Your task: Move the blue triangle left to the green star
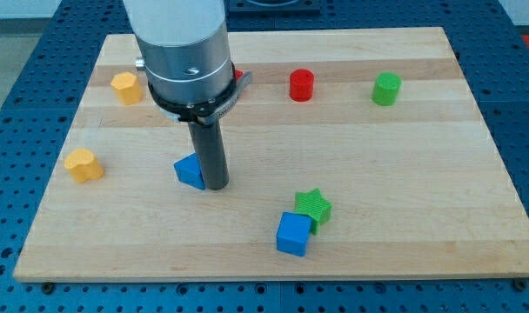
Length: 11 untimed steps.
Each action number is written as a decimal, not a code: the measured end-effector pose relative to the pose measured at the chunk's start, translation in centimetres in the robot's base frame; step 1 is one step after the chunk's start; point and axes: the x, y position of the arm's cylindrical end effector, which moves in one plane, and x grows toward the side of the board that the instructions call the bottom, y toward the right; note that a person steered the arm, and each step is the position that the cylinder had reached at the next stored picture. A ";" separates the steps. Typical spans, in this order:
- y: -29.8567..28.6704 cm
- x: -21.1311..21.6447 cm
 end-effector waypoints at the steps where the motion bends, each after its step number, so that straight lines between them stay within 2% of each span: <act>1: 0.0 -5.1; 2: -3.4 -8.1; 3: -8.6 -6.0; 4: -7.6 -3.4; 6: 2.8 0.6; 7: 4.5 1.0; 9: -1.2 1.1; 11: -2.2 2.2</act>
